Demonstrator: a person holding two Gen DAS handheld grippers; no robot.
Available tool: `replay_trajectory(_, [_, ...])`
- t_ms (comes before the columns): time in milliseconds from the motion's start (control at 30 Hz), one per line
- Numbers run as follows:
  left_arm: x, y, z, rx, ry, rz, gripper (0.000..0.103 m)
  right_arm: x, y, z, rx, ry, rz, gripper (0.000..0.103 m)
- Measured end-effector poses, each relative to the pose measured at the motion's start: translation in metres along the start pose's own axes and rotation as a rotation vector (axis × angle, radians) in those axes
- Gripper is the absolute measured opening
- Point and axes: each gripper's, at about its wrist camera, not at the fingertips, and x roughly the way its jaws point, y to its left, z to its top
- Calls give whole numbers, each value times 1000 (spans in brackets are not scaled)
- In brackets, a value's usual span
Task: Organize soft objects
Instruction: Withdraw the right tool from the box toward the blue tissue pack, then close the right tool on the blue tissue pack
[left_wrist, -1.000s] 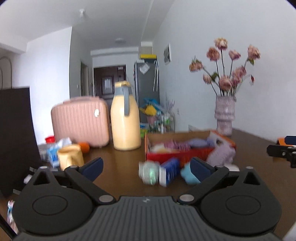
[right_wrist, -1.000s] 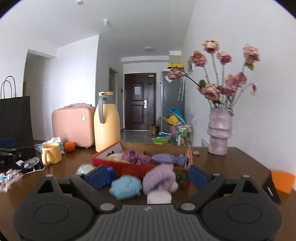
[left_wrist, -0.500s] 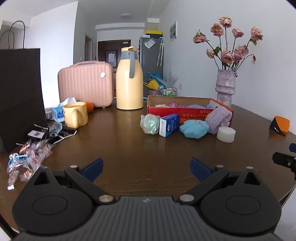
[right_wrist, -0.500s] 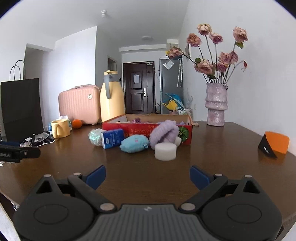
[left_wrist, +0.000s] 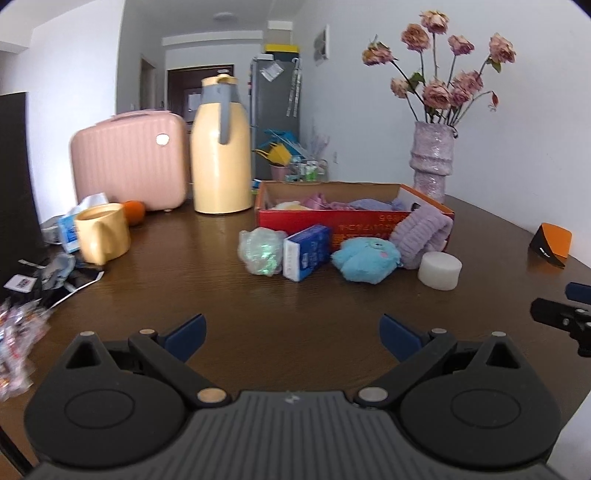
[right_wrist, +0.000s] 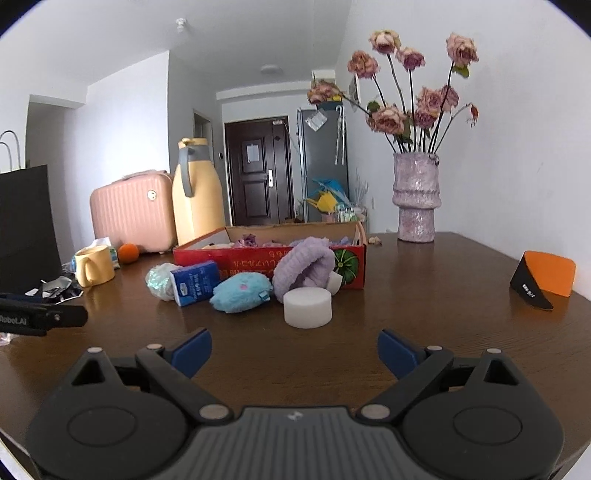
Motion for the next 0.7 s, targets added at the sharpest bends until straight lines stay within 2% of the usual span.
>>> replay_trajectory(167, [28,2,14,1,5,-4,102,24,-5,8,9,36,-6,92])
replay_trajectory(300, [58,19,34,-24,11,78,102,45,-8,17,31,67,8,91])
replay_trajectory(467, [82,48,55,-76,8,92,95,78,-6,31,42,101,40,86])
replay_trajectory(567, [94,58,63,-136,31,60,87,96,-1,40,45,104,73,84])
replay_trajectory(600, [99,61,64,-170,46,31,80,103,2,44,42,108,86,79])
replay_trajectory(667, [109,65,66,-231,83,-34,65,118,9,51,35,117,122,74])
replay_trajectory(700, [117,65,68,-257,118,-79,48,125,12,55,39,121,147,69])
